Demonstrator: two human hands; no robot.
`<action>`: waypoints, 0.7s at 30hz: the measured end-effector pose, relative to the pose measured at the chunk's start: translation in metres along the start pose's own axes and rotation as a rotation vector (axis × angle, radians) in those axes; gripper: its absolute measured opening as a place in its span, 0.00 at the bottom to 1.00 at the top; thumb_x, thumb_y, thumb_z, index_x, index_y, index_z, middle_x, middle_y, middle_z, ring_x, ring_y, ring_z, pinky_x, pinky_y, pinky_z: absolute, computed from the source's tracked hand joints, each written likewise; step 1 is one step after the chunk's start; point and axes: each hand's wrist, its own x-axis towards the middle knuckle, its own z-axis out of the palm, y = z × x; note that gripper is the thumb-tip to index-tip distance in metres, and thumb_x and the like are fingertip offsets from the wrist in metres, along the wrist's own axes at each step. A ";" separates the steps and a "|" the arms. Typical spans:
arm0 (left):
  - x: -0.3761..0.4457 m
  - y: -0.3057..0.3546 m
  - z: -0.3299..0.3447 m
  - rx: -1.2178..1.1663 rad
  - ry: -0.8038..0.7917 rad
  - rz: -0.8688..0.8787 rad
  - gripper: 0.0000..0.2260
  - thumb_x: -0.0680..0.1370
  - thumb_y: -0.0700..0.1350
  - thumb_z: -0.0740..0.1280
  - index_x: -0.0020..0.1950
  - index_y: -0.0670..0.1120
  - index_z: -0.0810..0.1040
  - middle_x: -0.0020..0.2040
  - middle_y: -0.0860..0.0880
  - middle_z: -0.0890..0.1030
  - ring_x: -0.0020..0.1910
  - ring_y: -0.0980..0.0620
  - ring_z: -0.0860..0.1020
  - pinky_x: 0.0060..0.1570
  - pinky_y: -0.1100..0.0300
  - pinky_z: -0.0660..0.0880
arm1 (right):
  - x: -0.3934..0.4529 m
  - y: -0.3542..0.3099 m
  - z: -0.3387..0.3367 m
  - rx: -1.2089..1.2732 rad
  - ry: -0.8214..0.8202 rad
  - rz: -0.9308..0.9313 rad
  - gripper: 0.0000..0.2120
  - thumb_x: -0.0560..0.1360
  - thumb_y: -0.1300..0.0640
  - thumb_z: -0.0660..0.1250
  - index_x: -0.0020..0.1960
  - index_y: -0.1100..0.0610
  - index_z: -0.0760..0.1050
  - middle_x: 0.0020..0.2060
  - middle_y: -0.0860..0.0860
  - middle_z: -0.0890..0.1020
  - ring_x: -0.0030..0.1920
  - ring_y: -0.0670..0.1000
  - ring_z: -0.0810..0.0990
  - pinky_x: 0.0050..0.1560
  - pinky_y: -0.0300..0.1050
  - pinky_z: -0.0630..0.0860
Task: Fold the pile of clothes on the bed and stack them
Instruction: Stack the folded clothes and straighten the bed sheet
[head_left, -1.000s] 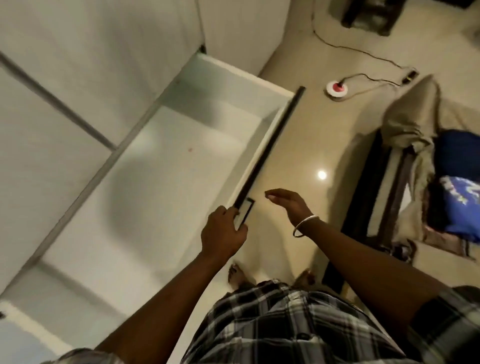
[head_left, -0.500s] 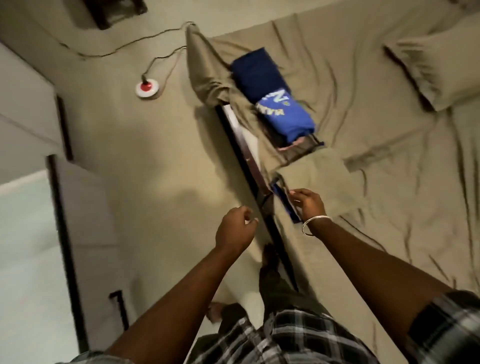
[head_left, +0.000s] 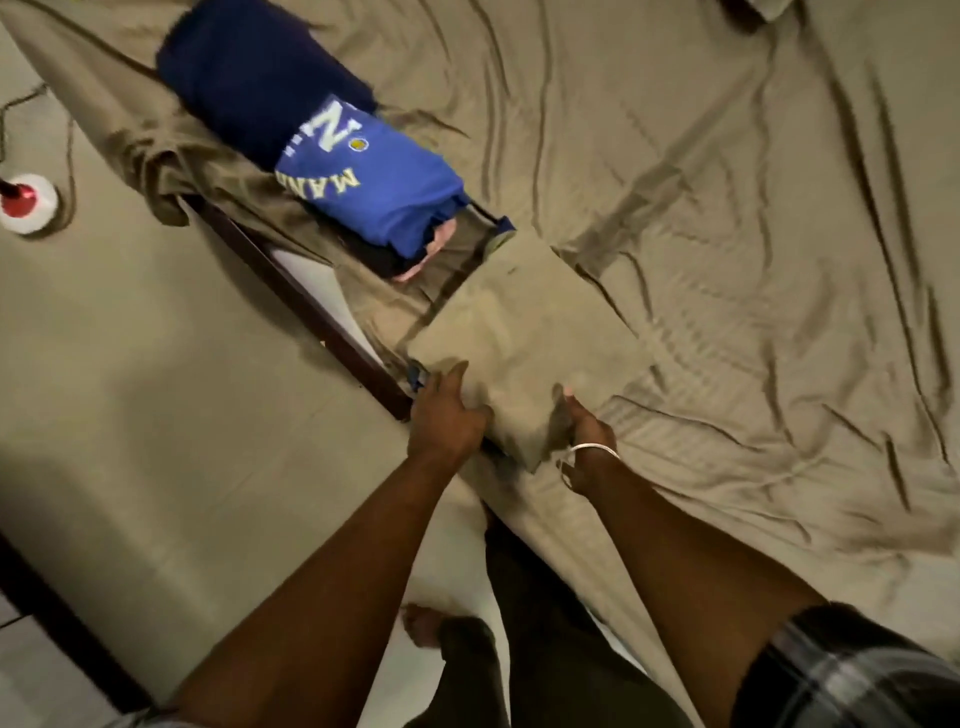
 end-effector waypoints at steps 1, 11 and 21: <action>0.013 -0.004 0.003 0.071 -0.005 0.022 0.33 0.75 0.49 0.69 0.78 0.53 0.61 0.77 0.46 0.62 0.75 0.42 0.60 0.74 0.49 0.59 | 0.008 0.003 0.003 0.065 -0.046 0.034 0.30 0.63 0.38 0.78 0.57 0.55 0.80 0.49 0.52 0.84 0.50 0.56 0.82 0.51 0.52 0.77; 0.063 -0.039 0.021 0.038 -0.011 0.062 0.36 0.75 0.50 0.71 0.79 0.59 0.56 0.79 0.50 0.55 0.77 0.45 0.56 0.73 0.45 0.60 | 0.044 0.011 0.028 0.278 -0.293 0.028 0.28 0.62 0.52 0.78 0.60 0.60 0.80 0.52 0.58 0.85 0.52 0.58 0.84 0.49 0.50 0.81; 0.010 -0.047 -0.013 -0.709 0.138 0.026 0.28 0.78 0.57 0.66 0.76 0.53 0.64 0.73 0.48 0.70 0.71 0.50 0.69 0.70 0.46 0.67 | -0.014 -0.013 0.056 0.337 -0.156 -0.142 0.44 0.50 0.59 0.80 0.64 0.68 0.72 0.56 0.65 0.81 0.50 0.64 0.84 0.39 0.56 0.81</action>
